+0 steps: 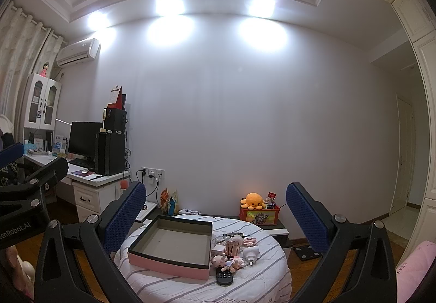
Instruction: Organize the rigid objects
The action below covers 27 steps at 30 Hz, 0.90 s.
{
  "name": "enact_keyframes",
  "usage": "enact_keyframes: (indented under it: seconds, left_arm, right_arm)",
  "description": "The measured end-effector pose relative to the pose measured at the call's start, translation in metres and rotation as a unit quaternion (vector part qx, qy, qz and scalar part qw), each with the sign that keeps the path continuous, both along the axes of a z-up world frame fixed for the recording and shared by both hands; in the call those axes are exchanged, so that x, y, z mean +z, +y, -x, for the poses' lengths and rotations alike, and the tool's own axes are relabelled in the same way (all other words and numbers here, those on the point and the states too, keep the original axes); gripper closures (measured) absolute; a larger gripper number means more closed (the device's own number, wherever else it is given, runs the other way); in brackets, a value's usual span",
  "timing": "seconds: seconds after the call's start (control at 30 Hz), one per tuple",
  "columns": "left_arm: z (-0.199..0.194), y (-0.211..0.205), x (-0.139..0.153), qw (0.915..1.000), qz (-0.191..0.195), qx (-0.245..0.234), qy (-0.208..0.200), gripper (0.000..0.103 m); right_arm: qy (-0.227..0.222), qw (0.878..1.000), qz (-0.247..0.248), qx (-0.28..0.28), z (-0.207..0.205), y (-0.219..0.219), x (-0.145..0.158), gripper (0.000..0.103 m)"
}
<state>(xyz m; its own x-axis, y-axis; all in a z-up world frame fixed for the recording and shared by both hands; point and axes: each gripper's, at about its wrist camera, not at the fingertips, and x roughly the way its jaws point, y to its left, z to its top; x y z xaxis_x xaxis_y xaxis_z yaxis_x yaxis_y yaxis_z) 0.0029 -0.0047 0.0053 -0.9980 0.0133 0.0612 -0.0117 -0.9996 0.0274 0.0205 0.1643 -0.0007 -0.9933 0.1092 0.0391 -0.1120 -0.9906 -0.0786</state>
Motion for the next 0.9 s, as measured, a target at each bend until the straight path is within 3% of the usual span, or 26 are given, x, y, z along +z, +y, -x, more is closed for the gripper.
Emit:
enact_keyframes:
  seconds: [0.9]
  left_arm:
    - [-0.0012,-0.0006,0.0006,1.0000,0.001,-0.002,0.000,0.000]
  right_arm:
    - [-0.001,1.000,-0.002,-0.002,0.0026,0.0021,0.0011,0.000]
